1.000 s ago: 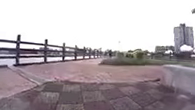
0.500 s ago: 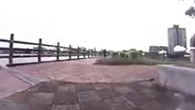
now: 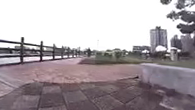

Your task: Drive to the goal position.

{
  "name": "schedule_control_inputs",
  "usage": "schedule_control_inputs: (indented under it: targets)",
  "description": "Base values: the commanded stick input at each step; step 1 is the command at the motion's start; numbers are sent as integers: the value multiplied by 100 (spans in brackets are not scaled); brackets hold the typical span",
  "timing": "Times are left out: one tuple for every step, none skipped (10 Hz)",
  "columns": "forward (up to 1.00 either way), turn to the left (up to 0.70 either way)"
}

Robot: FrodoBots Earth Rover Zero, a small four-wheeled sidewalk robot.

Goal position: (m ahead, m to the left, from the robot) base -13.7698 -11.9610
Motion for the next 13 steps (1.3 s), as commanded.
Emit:
schedule_control_inputs:
  targets:
    - [0,-100]
    - [0,-100]
    - [0,-100]
    - [0,-100]
    - [0,-100]
    - [0,-100]
    - [0,-100]
    - [0,-100]
    - [0,-100]
    - [0,-100]
    - [0,-100]
    - [0,-100]
    - [0,-100]
